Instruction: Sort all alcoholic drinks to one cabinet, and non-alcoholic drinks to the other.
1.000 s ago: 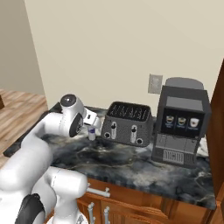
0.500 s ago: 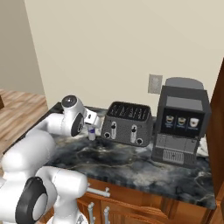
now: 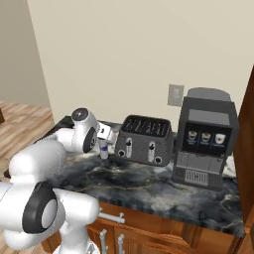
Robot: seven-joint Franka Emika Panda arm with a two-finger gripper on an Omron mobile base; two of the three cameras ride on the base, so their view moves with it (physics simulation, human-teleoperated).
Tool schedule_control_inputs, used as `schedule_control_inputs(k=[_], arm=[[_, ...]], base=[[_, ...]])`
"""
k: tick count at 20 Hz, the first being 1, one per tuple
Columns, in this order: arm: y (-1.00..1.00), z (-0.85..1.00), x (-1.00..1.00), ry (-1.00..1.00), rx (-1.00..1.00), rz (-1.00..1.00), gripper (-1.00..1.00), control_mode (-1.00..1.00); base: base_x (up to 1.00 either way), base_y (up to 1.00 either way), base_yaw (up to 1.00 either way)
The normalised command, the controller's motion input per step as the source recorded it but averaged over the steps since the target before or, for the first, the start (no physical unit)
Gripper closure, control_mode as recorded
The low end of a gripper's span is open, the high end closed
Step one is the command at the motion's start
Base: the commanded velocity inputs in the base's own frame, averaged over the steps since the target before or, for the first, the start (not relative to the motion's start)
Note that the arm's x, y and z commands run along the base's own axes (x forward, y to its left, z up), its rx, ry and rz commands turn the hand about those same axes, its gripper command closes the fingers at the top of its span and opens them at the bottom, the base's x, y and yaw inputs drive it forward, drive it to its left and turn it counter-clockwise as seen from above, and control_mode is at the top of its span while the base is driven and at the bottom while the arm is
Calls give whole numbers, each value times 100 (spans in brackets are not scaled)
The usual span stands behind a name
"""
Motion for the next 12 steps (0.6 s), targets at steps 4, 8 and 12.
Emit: schedule_control_inputs(k=[4, 8, 12], arm=[[0, -9, 24, 0, -2, 0, -100, -100], [0, -7, 25, 0, -2, 1, -100, -100], [0, -6, 16, 0, 0, 1, -100, -100]], base=[[0, 0, 0], [0, 0, 0], [0, 0, 0]])
